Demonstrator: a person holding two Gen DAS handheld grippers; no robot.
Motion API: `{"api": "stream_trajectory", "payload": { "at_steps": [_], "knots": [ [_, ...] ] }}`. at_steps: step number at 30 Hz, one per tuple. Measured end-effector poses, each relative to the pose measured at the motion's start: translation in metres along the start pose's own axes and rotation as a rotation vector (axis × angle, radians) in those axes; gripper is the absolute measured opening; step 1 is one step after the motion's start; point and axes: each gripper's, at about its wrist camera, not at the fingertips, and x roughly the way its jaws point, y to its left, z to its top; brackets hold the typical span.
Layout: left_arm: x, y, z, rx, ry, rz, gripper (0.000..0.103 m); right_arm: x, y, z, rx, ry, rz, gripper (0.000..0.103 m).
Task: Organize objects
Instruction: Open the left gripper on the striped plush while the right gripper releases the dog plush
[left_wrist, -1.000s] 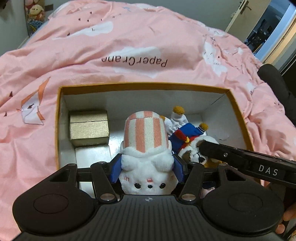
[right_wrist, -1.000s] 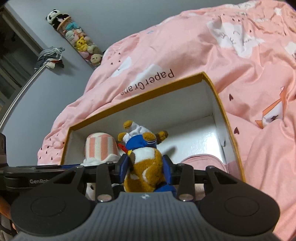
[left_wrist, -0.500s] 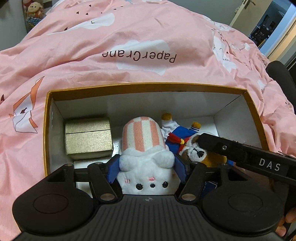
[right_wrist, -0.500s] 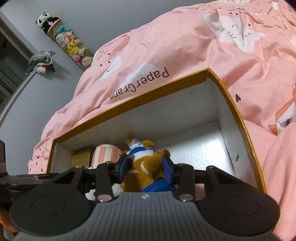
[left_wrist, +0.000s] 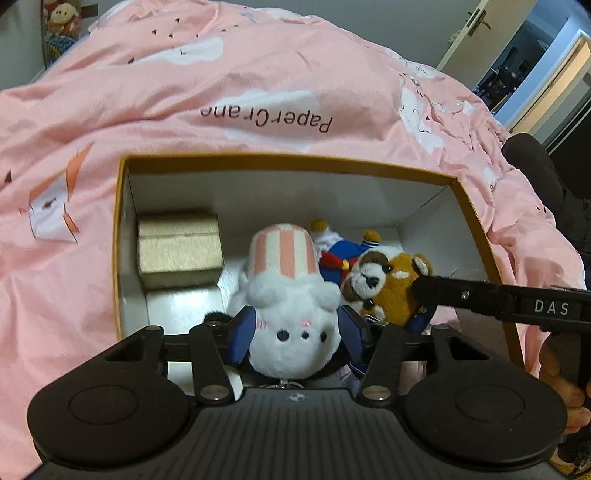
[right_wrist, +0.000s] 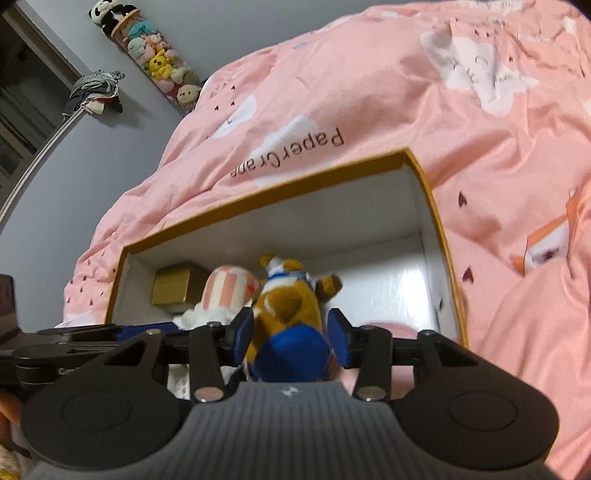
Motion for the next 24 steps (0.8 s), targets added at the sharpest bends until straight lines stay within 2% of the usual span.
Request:
{"api": "stream_trajectory", "payload": {
  "at_steps": [3, 5, 8, 11, 14, 24],
  "knots": [
    [0.003, -0.002, -0.003, 0.000, -0.016, 0.026, 0.052, 0.008, -0.001, -0.006, 0.054, 0.042, 0.019, 0.037],
    [0.002, 0.001, -0.002, -0.018, -0.023, 0.026, 0.047, 0.012, 0.001, -0.011, 0.092, 0.052, 0.015, 0.036],
    [0.002, 0.004, 0.000, -0.028, -0.025, 0.017, 0.045, 0.015, 0.007, -0.012, 0.059, 0.031, -0.017, 0.036],
    [0.004, 0.002, 0.000, -0.020, -0.032, 0.038, 0.044, 0.024, 0.009, -0.009, 0.023, 0.040, -0.043, 0.036],
    [0.008, -0.003, 0.000, -0.008, -0.038, 0.082, 0.044, 0.038, 0.011, -0.010, -0.043, 0.088, -0.080, 0.036],
    [0.019, -0.011, 0.003, -0.013, -0.083, 0.162, 0.046, 0.046, 0.012, -0.011, -0.107, 0.107, -0.075, 0.038]
  ]
}}
